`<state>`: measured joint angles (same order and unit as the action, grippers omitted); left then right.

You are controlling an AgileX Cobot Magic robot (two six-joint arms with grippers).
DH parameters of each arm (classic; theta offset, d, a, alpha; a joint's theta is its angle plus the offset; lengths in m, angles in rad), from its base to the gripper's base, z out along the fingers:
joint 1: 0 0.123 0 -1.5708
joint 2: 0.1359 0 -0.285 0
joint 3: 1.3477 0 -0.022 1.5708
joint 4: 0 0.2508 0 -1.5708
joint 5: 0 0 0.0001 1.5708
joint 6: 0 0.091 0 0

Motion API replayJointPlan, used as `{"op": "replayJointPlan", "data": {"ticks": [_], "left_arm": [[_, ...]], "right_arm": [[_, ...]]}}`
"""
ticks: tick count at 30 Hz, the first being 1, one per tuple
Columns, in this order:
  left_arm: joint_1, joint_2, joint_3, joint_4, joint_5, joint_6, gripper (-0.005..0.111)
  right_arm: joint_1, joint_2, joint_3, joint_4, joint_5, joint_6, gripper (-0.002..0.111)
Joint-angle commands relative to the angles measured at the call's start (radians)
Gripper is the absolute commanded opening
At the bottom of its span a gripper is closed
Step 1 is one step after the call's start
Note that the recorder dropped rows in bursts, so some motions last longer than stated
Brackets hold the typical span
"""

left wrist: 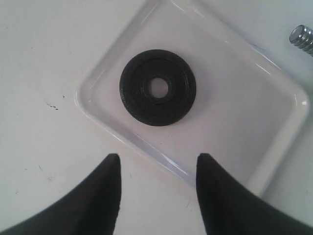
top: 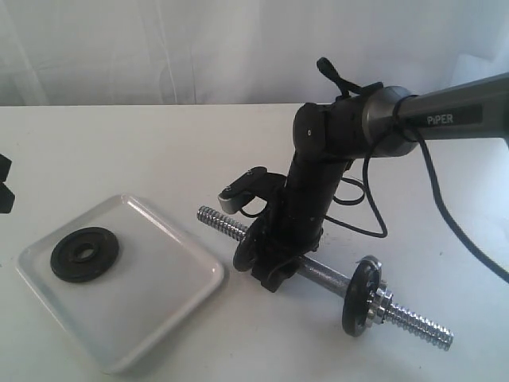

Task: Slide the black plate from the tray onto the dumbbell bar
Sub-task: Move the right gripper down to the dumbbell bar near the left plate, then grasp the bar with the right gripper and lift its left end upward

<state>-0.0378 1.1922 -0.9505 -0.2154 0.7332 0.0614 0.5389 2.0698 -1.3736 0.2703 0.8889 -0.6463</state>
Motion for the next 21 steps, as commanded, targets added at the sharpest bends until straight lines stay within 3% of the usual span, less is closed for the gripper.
{"op": "replayJointPlan", "data": {"ticks": [1,10,18,21], "left_arm": [[-0.007,-0.004,-0.006,-0.011,0.014,-0.001,0.052],[-0.007,-0.004,-0.006,-0.011,0.014,-0.001,0.052],[-0.007,-0.004,-0.006,-0.011,0.014,-0.001,0.052],[-0.007,-0.004,-0.006,-0.011,0.014,-0.001,0.052]], "right_arm": [[0.003,0.026,0.002,0.002,-0.024,-0.013,0.055],[0.021,0.046,0.002,-0.004,-0.017,-0.013,0.055],[0.021,0.046,0.002,-0.041,0.027,-0.013,0.029],[0.021,0.046,0.002,-0.070,0.062,-0.013,0.014]]}}
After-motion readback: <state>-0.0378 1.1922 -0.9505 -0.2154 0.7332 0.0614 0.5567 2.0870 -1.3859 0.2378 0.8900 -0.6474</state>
